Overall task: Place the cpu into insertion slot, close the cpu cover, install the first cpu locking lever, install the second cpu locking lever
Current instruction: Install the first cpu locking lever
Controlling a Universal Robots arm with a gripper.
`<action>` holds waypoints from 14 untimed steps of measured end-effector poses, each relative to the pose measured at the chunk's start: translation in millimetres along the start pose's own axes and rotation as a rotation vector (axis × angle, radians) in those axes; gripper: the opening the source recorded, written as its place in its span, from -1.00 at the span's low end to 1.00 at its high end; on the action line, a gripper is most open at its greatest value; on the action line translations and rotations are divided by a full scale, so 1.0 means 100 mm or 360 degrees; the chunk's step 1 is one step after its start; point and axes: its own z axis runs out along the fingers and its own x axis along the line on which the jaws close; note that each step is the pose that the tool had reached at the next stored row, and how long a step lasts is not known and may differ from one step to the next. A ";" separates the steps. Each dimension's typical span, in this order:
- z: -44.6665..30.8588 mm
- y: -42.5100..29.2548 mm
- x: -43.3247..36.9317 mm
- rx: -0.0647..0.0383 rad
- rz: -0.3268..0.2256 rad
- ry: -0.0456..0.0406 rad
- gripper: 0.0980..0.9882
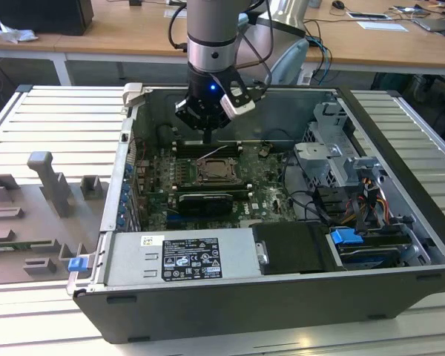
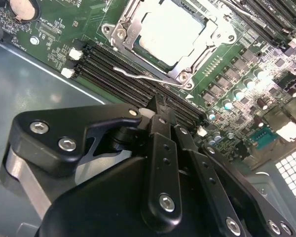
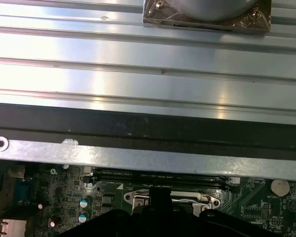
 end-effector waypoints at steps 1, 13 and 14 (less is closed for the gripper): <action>0.002 0.000 0.000 0.0000 0.0000 0.0000 -0.98; 0.061 -0.010 -0.062 0.0000 0.0000 0.0000 -0.98; 0.074 -0.011 -0.070 0.0000 0.0000 0.0000 -0.98</action>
